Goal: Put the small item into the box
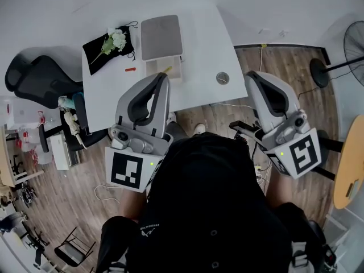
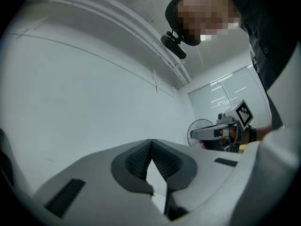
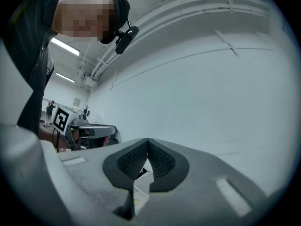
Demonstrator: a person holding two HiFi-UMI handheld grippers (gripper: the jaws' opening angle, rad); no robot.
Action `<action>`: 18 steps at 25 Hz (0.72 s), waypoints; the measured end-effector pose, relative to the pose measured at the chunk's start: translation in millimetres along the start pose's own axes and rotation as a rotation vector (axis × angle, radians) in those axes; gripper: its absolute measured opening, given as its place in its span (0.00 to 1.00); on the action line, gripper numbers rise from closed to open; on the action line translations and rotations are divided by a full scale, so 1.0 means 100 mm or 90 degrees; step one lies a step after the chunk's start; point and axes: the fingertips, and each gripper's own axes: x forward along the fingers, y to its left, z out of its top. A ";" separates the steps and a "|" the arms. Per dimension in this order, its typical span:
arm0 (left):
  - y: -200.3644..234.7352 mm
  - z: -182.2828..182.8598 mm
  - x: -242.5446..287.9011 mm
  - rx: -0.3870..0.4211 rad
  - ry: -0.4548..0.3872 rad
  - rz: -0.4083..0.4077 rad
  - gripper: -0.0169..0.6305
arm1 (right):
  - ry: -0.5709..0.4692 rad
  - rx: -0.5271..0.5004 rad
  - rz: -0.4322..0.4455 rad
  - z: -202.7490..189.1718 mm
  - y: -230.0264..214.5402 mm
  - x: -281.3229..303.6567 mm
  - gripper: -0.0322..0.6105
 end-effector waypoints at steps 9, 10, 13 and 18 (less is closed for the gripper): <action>0.01 -0.18 -0.02 -0.005 0.023 0.001 0.03 | 0.004 0.035 -0.011 -0.09 -0.05 -0.03 0.05; 0.01 -0.20 -0.02 -0.008 0.024 0.001 0.03 | 0.007 0.035 -0.010 -0.10 -0.04 -0.03 0.05; 0.00 -0.25 -0.04 -0.020 0.034 0.001 0.03 | 0.016 0.031 0.002 -0.14 0.02 0.01 0.05; 0.00 -0.37 -0.10 -0.029 0.049 0.002 0.03 | 0.022 0.032 0.008 -0.25 0.07 0.09 0.05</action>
